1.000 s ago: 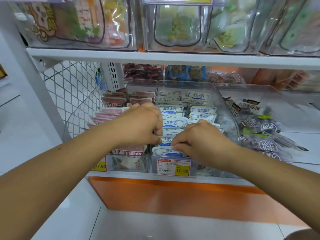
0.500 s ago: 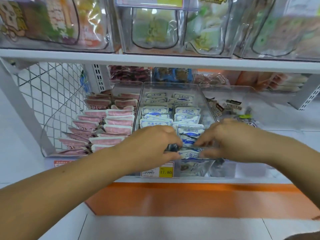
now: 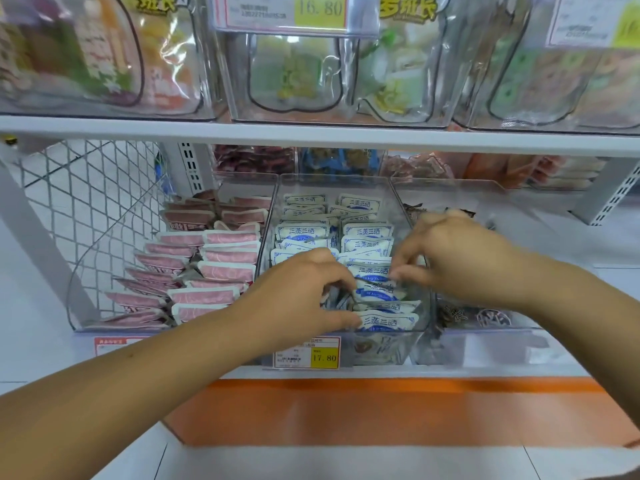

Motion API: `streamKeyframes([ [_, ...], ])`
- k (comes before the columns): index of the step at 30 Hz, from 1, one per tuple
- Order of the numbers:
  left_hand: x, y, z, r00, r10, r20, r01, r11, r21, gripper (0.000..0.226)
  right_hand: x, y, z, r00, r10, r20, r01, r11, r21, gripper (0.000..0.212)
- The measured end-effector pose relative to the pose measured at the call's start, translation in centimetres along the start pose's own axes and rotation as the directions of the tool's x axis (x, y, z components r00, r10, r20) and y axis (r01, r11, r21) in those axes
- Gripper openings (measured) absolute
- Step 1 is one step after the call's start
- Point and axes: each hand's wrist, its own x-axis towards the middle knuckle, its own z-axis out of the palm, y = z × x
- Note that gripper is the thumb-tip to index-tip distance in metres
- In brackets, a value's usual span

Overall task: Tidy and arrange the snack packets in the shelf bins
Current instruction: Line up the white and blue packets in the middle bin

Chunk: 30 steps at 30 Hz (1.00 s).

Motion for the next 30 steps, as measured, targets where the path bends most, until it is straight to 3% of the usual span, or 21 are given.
streamKeyframes([
  [2,-0.1,0.0,0.0,0.998,-0.02,-0.065,0.015,0.997,-0.076,0.037,0.3,0.1,0.0,1.0,0.008,0.027,-0.007,0.999,-0.041,0.024],
  [4,0.1,0.0,0.4,0.996,-0.006,-0.084,0.002,0.999,-0.046,0.039,0.9,-0.6,1.0,0.993,-0.029,0.111,0.045,0.989,-0.14,0.034],
  [7,0.8,0.1,0.9,0.996,0.004,-0.089,-0.006,1.0,-0.021,0.039,1.9,-1.0,1.8,0.99,-0.08,0.113,0.104,0.97,-0.221,0.031],
  [11,1.4,-0.3,0.9,0.997,-0.024,-0.071,0.021,0.999,-0.04,0.03,2.0,0.2,0.7,0.995,-0.083,0.06,0.091,0.984,-0.153,0.026],
  [15,1.5,-0.5,1.4,0.999,0.01,-0.036,-0.009,1.0,0.015,0.025,1.6,-0.5,1.9,0.984,-0.078,0.162,0.101,0.985,-0.137,0.029],
  [17,1.6,-0.6,1.3,0.999,-0.006,-0.048,0.005,1.0,-0.02,0.026,1.6,0.0,1.4,0.978,-0.071,0.196,0.077,0.997,-0.026,0.028],
  [19,1.7,-0.7,1.2,0.998,-0.003,-0.062,-0.001,0.998,-0.063,0.027,1.9,1.0,0.3,0.993,-0.011,0.119,-0.004,0.992,0.128,0.025],
  [20,1.8,-0.8,1.2,0.998,0.01,-0.064,-0.014,0.997,-0.072,0.027,2.2,1.5,0.0,0.998,0.022,0.057,-0.029,0.992,0.126,0.023],
  [22,1.7,-0.9,1.3,0.996,0.035,-0.078,-0.04,0.997,-0.065,0.026,2.8,1.7,0.2,0.999,0.053,-0.001,-0.053,0.999,0.014,0.026],
  [25,1.7,-1.1,1.4,0.984,0.101,-0.148,-0.095,0.994,0.051,0.029,3.5,0.7,1.6,0.996,0.03,0.084,-0.019,0.992,-0.128,0.023],
  [28,1.6,-1.1,1.5,0.989,0.128,-0.07,-0.118,0.984,0.13,0.031,3.3,0.8,2.2,0.984,0.02,0.18,0.009,0.987,-0.163,0.012],
  [30,1.5,-1.0,1.6,0.989,0.148,-0.021,-0.144,0.982,0.125,0.029,3.1,1.2,1.8,0.969,0.028,0.244,0.011,0.987,-0.157,0.019],
])
